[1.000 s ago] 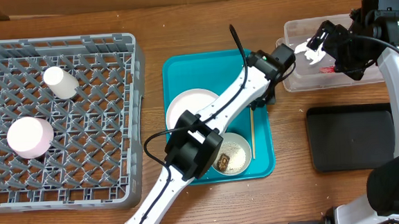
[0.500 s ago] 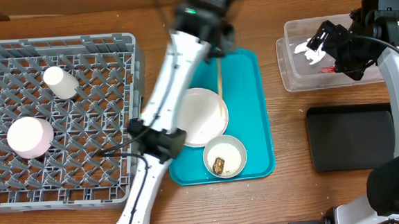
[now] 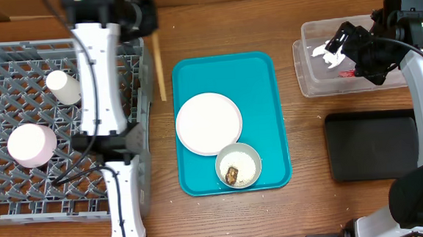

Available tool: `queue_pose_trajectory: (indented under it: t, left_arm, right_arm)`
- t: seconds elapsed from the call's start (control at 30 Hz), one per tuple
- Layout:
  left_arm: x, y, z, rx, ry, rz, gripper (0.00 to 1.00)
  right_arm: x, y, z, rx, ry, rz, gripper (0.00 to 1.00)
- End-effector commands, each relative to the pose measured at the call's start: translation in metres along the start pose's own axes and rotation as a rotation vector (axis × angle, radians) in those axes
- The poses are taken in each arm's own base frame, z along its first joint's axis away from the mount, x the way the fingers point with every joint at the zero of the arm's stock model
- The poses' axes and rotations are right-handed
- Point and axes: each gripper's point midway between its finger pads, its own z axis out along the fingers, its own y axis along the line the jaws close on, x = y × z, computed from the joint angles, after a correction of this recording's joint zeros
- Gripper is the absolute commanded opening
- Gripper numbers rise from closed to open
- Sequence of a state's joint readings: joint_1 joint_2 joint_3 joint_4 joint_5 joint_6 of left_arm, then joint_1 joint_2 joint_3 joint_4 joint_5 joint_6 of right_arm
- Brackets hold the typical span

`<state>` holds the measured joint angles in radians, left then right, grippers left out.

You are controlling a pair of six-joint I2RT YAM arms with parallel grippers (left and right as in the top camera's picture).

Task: Sort waste into correct bins and load items into the dishwasher
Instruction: 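Carry the second chopstick to the rack and release it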

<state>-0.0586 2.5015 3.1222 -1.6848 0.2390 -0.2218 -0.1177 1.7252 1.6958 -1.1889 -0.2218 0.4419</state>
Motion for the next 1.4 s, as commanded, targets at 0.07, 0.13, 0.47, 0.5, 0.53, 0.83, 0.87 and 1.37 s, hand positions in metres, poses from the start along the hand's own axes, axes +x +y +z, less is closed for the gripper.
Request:
queue_pose_trajectory:
  t: [0.07,0.13,0.47,0.5,0.53,0.83,0.87,1.37]
  left_arm:
    - [-0.014,0.028,-0.058,-0.011,-0.102,0.060,0.04]
    - [-0.010,0.040,-0.062,-0.033,-0.082,0.060,0.04]
    - [0.044,0.066,-0.021,-0.050,0.204,0.132,0.04]
    - [0.049,0.068,-0.015,-0.046,0.230,0.155,0.04]
    - [0.054,0.071,-0.008,-0.043,0.256,0.174,0.04]
    - [0.065,0.089,0.035,-0.039,0.306,0.186,0.04]
    - [0.065,0.091,0.040,-0.039,0.301,0.187,0.04]
    - [0.089,0.115,0.081,-0.101,0.364,0.120,0.04]
  right_arm:
    - [-0.001,0.001,-0.003,-0.009,-0.010,0.001,1.00]
    - [-0.001,0.001,-0.003,-0.009,-0.010,0.001,1.00]
    - [-0.001,0.001,-0.003,-0.009,-0.010,0.001,1.00]
    - [-0.001,0.001,-0.003,-0.008,-0.009,0.001,1.00]
    - [-0.001,0.001,-0.003,-0.009,-0.010,0.001,1.00]
    - [-0.001,0.001,-0.003,-0.009,-0.010,0.001,1.00]
    - [-0.001,0.001,-0.003,-0.009,-0.010,0.001,1.00]
    - [-0.001,0.001,-0.003,-0.009,-0.010,0.001,1.00]
